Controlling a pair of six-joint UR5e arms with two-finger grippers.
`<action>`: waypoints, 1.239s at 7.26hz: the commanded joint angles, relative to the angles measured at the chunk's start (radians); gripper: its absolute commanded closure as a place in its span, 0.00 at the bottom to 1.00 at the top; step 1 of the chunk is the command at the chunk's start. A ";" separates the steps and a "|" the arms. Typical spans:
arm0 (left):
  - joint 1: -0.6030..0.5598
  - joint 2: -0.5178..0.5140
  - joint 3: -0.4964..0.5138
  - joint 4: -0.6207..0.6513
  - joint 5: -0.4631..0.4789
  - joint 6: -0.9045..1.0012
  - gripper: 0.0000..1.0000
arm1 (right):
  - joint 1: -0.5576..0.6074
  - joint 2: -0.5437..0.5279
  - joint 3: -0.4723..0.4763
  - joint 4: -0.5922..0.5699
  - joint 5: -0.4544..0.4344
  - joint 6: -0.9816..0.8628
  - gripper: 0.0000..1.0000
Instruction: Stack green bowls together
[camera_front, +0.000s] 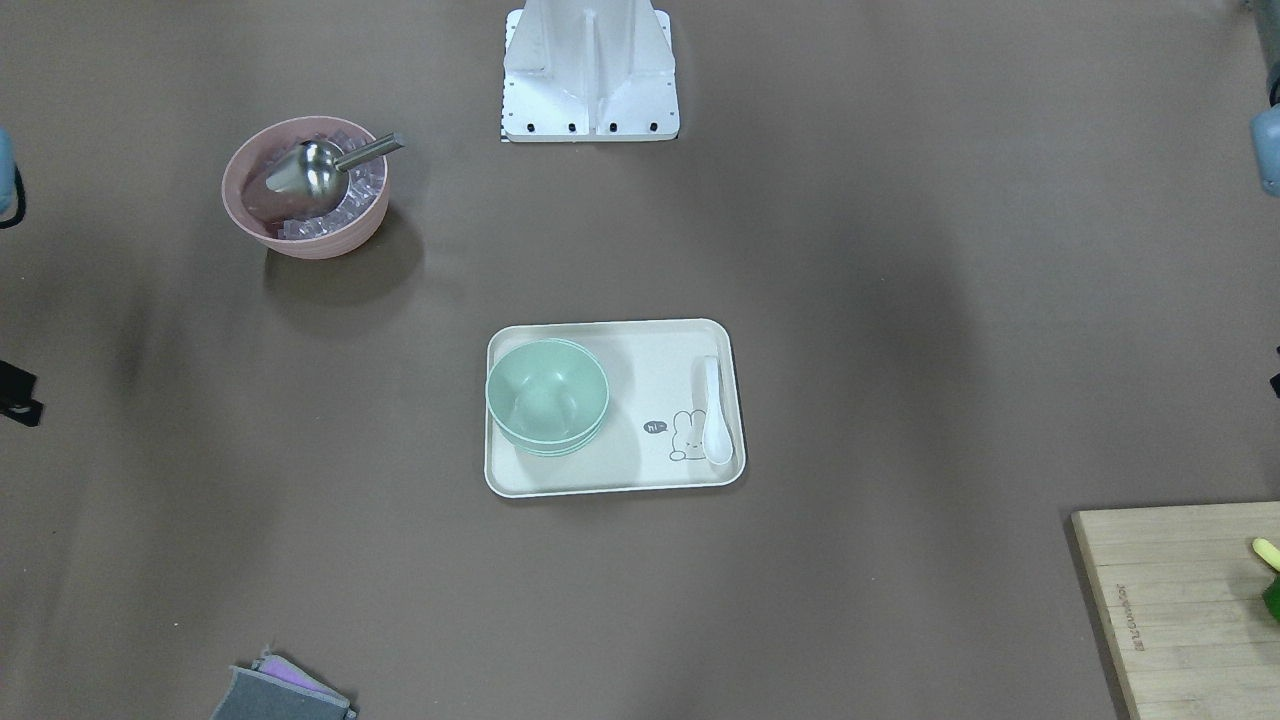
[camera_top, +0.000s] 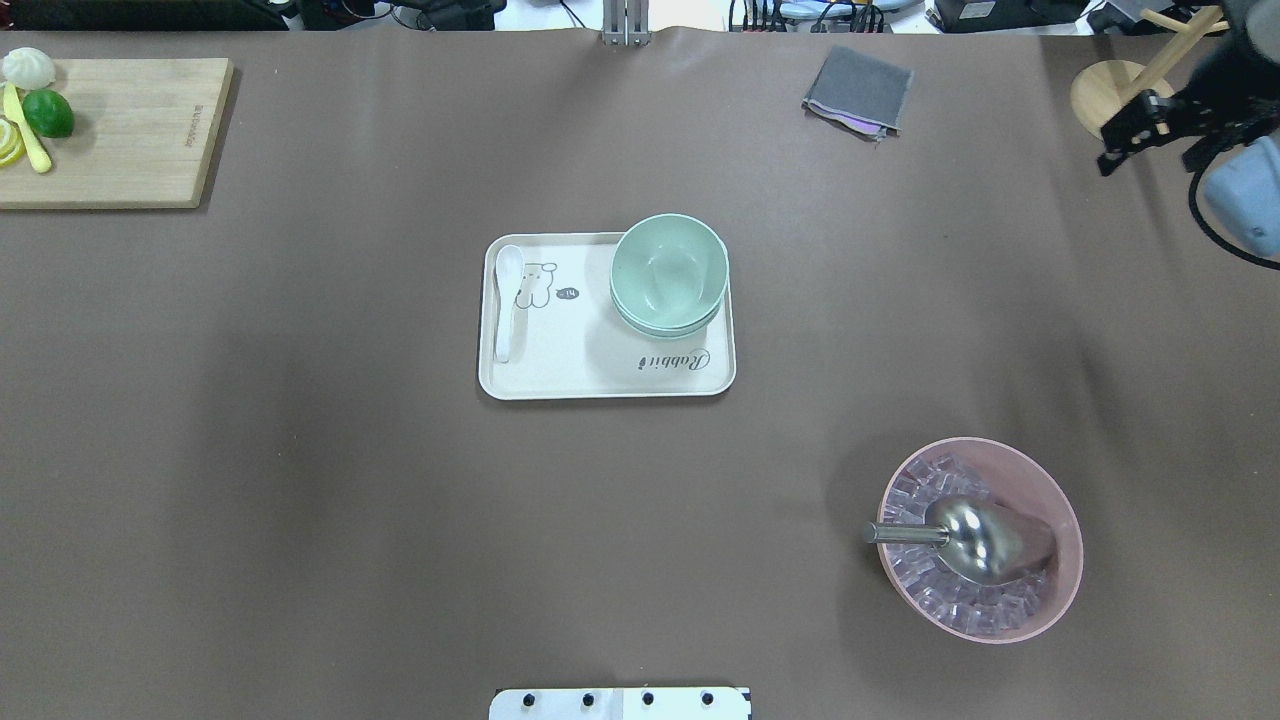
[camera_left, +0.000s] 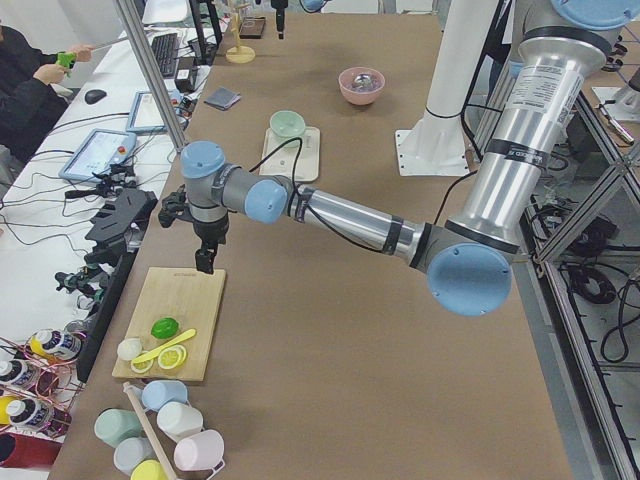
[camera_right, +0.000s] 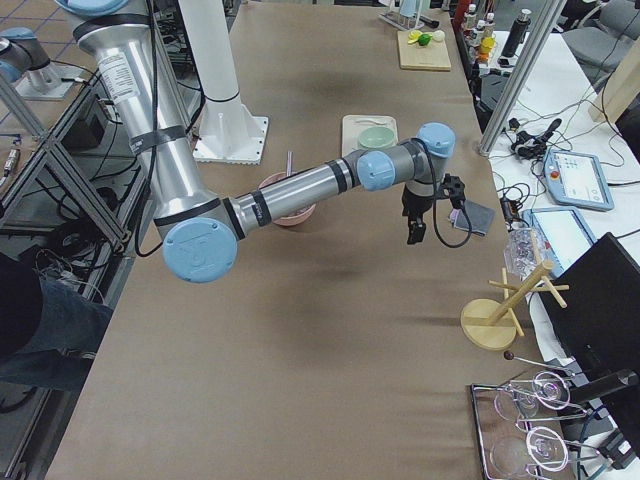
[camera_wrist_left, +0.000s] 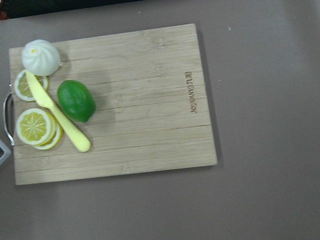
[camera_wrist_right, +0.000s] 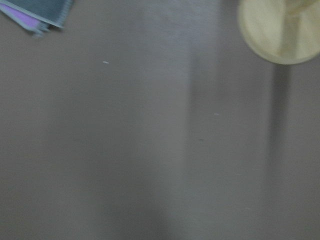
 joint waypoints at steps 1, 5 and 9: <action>-0.032 0.088 -0.032 -0.001 0.008 0.061 0.02 | 0.134 -0.151 -0.016 -0.045 -0.038 -0.288 0.00; -0.058 0.155 0.009 -0.002 0.012 0.061 0.02 | 0.251 -0.262 0.007 -0.032 0.034 -0.339 0.00; -0.136 0.165 0.032 0.013 -0.003 0.061 0.02 | 0.251 -0.258 0.009 -0.034 0.036 -0.329 0.00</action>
